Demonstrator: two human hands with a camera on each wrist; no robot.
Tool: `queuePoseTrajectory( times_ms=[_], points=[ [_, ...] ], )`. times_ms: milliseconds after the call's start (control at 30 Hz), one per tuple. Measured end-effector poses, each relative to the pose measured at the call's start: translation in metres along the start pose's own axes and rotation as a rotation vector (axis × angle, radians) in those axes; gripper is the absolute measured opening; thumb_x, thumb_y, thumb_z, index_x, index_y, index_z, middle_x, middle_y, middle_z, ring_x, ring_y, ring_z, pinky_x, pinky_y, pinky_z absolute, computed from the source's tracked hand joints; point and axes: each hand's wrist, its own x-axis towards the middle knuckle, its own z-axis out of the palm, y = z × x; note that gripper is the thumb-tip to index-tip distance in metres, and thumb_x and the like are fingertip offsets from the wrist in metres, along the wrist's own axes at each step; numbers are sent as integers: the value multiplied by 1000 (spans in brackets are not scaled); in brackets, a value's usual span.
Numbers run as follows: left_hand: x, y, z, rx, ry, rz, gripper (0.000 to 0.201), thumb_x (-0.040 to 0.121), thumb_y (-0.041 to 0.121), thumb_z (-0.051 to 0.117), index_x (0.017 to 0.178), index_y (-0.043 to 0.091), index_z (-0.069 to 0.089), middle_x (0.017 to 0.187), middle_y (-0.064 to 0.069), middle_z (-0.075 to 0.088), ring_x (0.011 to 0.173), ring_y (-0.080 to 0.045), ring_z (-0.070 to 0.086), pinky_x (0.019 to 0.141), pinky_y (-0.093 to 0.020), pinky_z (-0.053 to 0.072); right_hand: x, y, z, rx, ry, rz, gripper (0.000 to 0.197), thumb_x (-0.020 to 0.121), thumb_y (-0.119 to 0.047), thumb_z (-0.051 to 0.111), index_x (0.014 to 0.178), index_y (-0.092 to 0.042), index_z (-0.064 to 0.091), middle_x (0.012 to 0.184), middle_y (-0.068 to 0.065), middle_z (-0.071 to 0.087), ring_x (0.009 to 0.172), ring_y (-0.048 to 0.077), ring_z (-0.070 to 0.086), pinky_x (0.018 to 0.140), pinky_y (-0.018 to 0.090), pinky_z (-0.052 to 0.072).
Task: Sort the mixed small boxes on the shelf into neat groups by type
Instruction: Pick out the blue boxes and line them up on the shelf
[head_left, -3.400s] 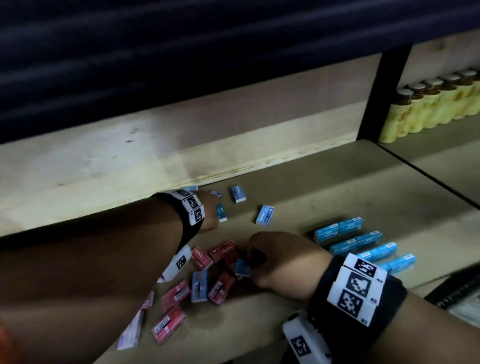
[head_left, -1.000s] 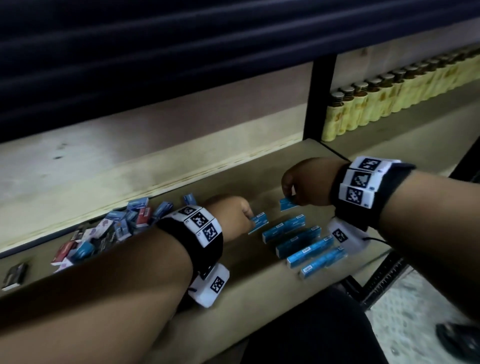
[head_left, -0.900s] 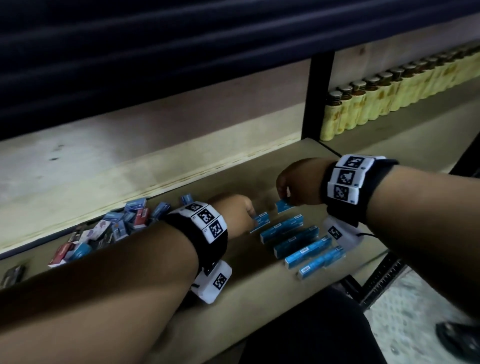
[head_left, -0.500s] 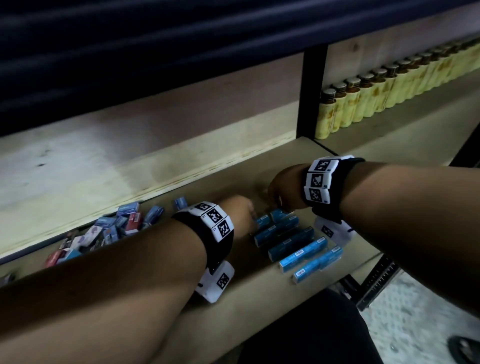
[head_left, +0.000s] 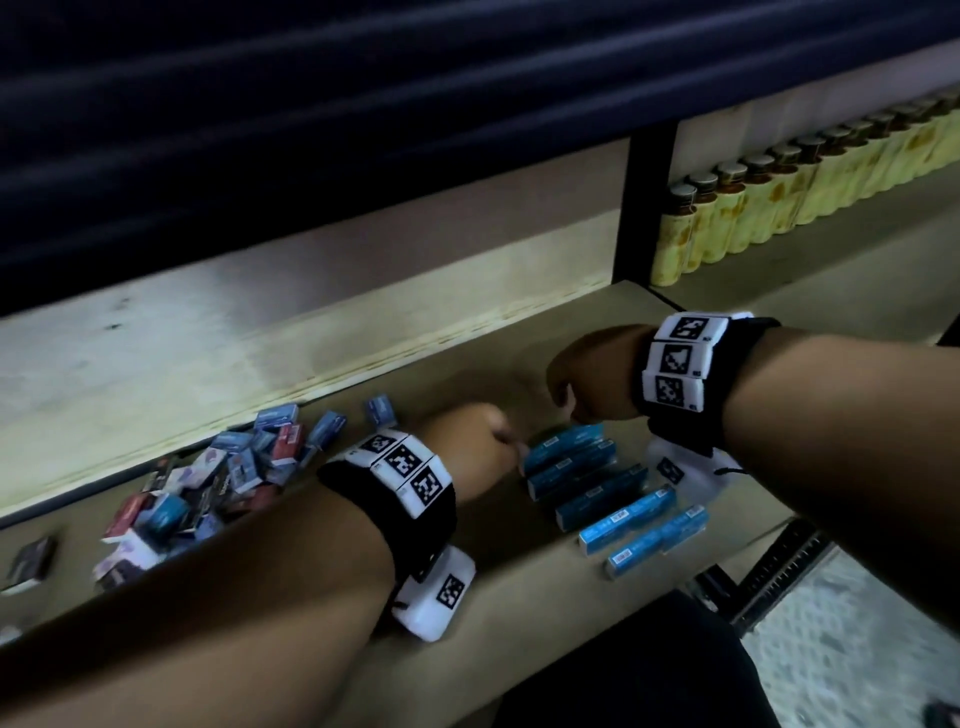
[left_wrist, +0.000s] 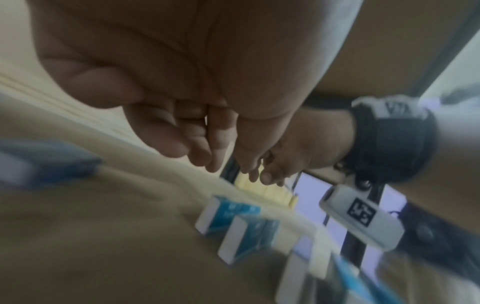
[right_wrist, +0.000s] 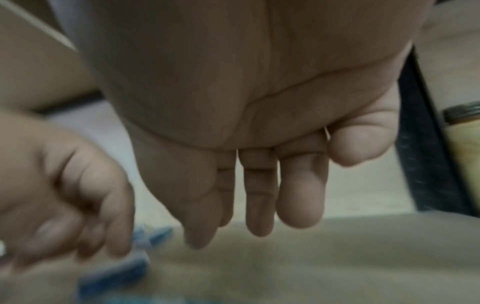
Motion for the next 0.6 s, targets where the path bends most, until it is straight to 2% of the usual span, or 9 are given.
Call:
queuePoseTrajectory(
  times_ms=[67,133,200,300,367,400,467,533,600],
  points=[
    [-15,-14,-3,-31,14,-17,18,88,49,64,79,34,64,86,13,67,78,-4,59,64,-21,42,0,-5,-4,-58,30,-49,27,93,-34,63,118,-26,64,94,-9,58,78,14,55,54,17,33],
    [-34,-29,-6,-43,36,-34,20,86,55,62,86,36,67,90,16,68,83,-3,61,72,-25,47,-1,-16,-9,-49,62,-71,26,92,-37,62,117,-33,62,96,-10,57,85,17,58,62,26,40],
    [-54,-43,-8,-31,68,-31,24,84,59,60,93,39,69,89,20,67,82,3,60,71,-23,45,2,-26,-8,-20,96,-82,24,89,-41,63,113,-40,61,97,-11,56,86,16,58,66,28,42],
    [-87,-64,-9,-72,99,-54,18,85,56,61,87,40,70,84,21,67,78,6,61,68,-18,43,8,-46,-6,-6,73,-108,23,88,-44,64,110,-42,59,97,-14,54,86,13,57,65,28,40],
    [-105,-74,-11,-56,119,-58,21,85,57,59,84,39,70,84,18,69,78,5,62,71,-23,49,10,-60,-6,12,58,-122,20,87,-43,65,107,-43,58,96,-15,53,86,12,55,68,28,42],
    [-114,-81,-12,-41,136,-58,25,84,57,56,87,36,70,86,15,70,78,3,62,73,-26,51,11,-70,-8,17,57,-127,19,87,-42,65,105,-44,58,96,-15,53,86,12,56,70,29,43],
    [-129,-96,-14,-44,159,-66,28,85,55,57,92,33,71,88,15,70,81,2,62,75,-27,51,13,-89,-11,25,48,-148,21,88,-39,63,108,-42,60,96,-15,54,86,12,57,72,29,45],
    [-140,-111,-14,-52,178,-78,28,84,57,56,93,36,71,90,20,69,84,5,61,71,-21,46,14,-109,-15,17,40,-176,23,88,-35,62,112,-35,66,97,-10,62,85,16,61,73,30,52],
    [-152,-126,-14,-66,213,-86,37,77,65,49,94,40,71,88,26,67,83,9,60,67,-14,42,17,-130,-18,12,37,-207,23,89,-33,62,110,-27,70,98,-2,66,84,20,64,68,28,52]
  ],
)
